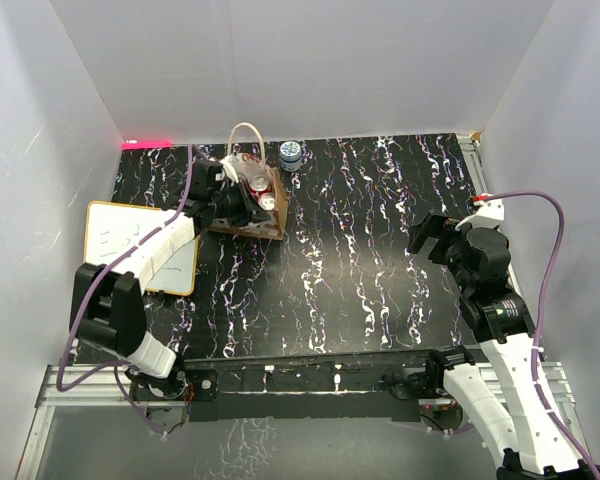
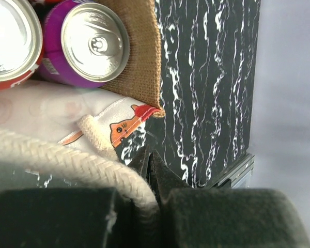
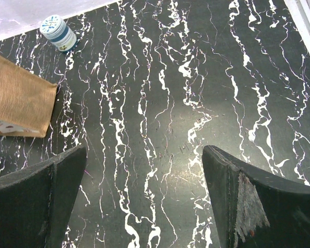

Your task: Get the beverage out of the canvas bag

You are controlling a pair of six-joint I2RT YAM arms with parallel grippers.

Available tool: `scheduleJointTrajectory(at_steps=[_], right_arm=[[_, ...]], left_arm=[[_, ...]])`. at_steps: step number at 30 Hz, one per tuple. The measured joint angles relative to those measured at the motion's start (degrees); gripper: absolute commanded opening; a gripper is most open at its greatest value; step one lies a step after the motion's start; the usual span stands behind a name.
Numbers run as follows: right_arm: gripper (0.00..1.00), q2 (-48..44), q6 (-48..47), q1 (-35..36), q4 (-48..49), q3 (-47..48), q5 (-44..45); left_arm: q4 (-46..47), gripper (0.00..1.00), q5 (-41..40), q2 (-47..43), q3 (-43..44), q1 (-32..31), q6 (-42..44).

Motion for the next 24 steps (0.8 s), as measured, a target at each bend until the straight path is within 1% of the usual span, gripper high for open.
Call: scheduleJointTrajectory(at_steps=[12,18,24], right_arm=[[0.98,0.42,-0.17,0.0,0.11,-0.02,-1.27],[0.98,0.87,-0.2,0.0,0.15,-0.02,-1.81],[0.98,1.81,-0.26,0.0,0.17,-0.02,-3.67]], left_arm=[[-10.38,0.0,-1.88,-18.53,-11.65,-1.03,5.84],[-17.14,0.0,-4.24,-25.73,-14.62,-1.29,9.11],[-22.8,0.0,-8.39,-31.54,-16.46,-1.38,10.12]])
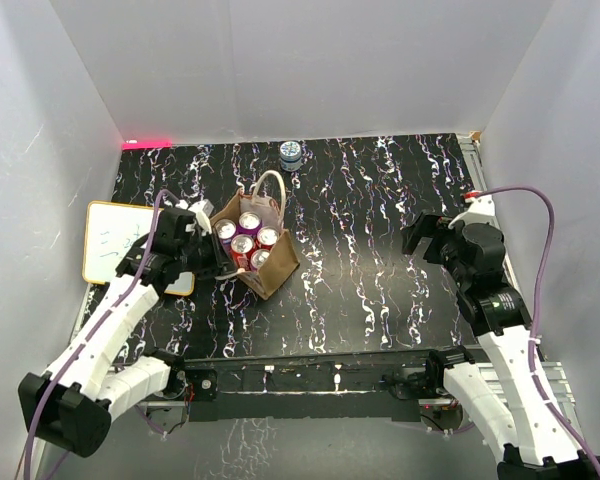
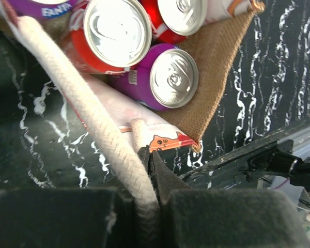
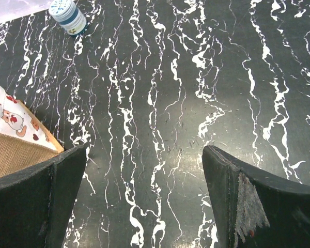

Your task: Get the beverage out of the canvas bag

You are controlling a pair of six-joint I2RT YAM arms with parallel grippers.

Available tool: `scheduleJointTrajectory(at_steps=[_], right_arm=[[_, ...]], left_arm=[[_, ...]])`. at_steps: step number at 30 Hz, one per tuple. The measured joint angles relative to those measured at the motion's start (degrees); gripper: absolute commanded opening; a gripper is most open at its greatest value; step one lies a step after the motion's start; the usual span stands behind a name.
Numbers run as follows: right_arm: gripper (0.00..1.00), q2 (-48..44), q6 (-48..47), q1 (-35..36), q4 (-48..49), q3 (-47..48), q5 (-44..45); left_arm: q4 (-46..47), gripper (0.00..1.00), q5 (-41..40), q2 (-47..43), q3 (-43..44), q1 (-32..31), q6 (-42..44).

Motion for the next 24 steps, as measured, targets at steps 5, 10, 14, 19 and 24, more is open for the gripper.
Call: scheduleJointTrajectory(at_steps=[5,10,14,19,24], right_arm=[[0.98,1.03,-0.31,0.0,0.04,0.0,-1.81],[0.98,3.96,-0.59,0.17,0.44,0.0,-4.13],[0.98,8.0,-0.79,0.85,1.16,0.0,-6.91],[0.98,15.41,0.42,2.91,0.83,0.39,-11.02],[0.98,23.87,4.17,12.41,-0.31,4.9,-10.93]], left_arm=[[-5.49,0.0,-5.44,-4.63,-0.24,-0.04,0.04],[-9.77,0.0,-9.18,-8.33,-0.44,-0.13,0.0],[-11.19,0.0,-10.67,-9.94,-0.63,-0.15,-0.02],[-12.59,0.0,-12.13,-10.1,-0.63,-0.15,-0.35],[-13.64,0.0,-12.98,-10.05,-0.63,-0.17,-0.57]])
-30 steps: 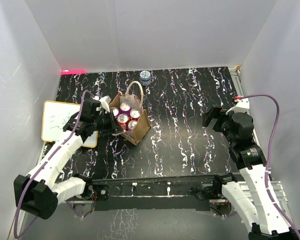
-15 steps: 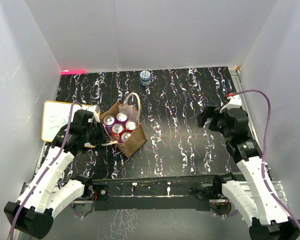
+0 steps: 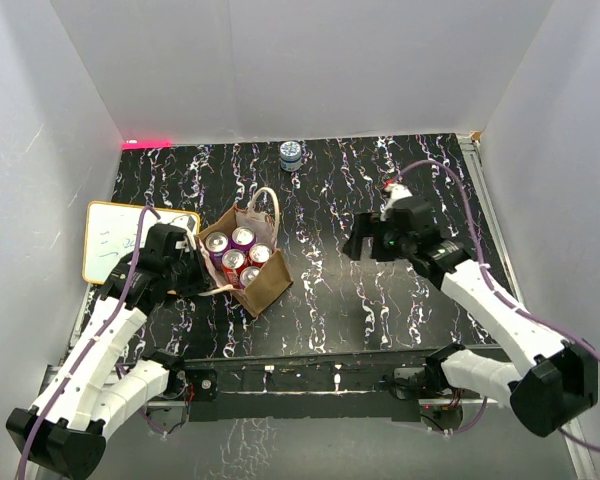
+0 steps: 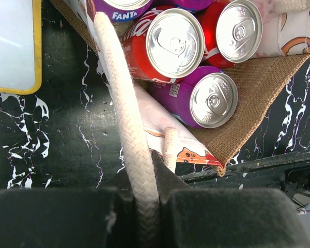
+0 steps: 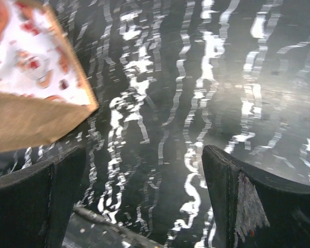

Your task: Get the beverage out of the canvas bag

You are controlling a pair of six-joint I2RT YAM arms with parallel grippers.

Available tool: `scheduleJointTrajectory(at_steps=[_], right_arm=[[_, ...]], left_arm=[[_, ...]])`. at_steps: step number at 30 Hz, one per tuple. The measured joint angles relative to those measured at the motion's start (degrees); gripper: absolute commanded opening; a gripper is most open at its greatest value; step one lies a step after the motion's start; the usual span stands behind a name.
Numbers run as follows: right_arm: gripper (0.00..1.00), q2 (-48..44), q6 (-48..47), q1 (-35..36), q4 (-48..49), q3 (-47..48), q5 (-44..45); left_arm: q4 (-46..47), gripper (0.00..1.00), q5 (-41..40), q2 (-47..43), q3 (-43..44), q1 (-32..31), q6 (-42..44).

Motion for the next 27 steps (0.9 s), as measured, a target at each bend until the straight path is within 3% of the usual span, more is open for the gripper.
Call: scheduleJointTrajectory(at_steps=[7,13,20,27], right_arm=[[0.98,9.94,5.22,15.98,1.97,9.92,3.08],[0.98,22.01,6.14,24.44,1.92,21.97,8.07],[0.98,29.92,5.73,29.31,0.7,33.44,11.85],[0.98,32.96,3.1,29.7,1.62,37.27,12.17]], left_arm=[[0.0,0.0,-0.02,0.81,0.0,-0.02,-0.02],[-1.4,0.0,-0.24,1.18,0.0,-0.04,-0.24],[-2.05,0.0,-0.92,0.09,-0.22,-0.07,-1.33],[-2.58,0.0,-2.99,-0.22,-0.22,-0.09,-2.43]])
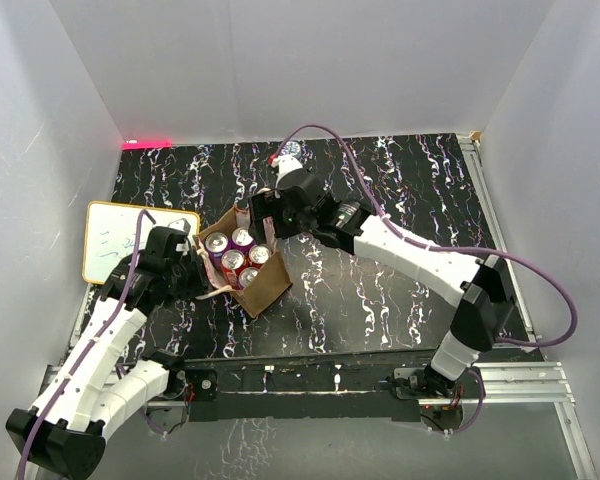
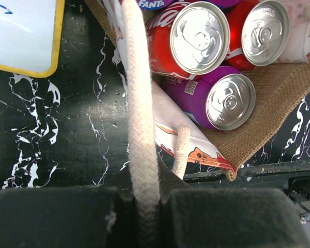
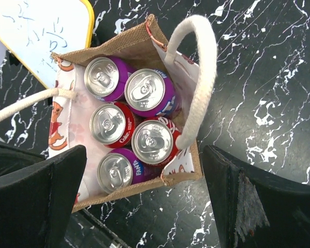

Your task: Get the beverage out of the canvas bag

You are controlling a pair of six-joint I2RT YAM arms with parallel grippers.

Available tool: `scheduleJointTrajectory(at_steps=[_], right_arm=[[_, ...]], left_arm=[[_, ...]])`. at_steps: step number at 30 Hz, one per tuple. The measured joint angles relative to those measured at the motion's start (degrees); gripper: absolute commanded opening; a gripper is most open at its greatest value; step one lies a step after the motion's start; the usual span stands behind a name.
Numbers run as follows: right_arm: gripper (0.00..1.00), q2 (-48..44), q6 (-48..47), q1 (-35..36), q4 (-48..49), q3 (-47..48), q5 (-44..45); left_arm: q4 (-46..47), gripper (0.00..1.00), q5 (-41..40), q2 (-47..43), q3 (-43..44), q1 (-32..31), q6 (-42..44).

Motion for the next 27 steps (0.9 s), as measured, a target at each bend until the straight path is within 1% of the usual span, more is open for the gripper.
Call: scheduleJointTrajectory(at_steps=[2,6,10,18,27], right_arm=[[0.98,1.7,-1.18,-0.02,-0.22,1.57,0.07],[0.98,7.69,-3.52,0.0,-0.85,7.87,0.33],[0.98,12.31,-5.77,0.85,-1.66,11.43,1.07],[0.89,14.69,-7.72,3.21,-2.86,11.34,1.77],[0.89,14.69,-7.5,3.1,-1.42,7.41,2.01]], left_arm=[[-0.55,0.0,-1.03,0.0,0.0,0.0,-0.87],[-1.6,0.0,-2.23,-0.44,-0.07,0.02,-2.69],[-1.88,0.0,-2.36,-2.8,-2.51,0.02,-4.74],[-2.08,0.0,-2.6,-3.08,-2.86,0.02,-5.79],[-2.27,0.0,-3.61,-3.1,-2.62,0.0,-5.73]])
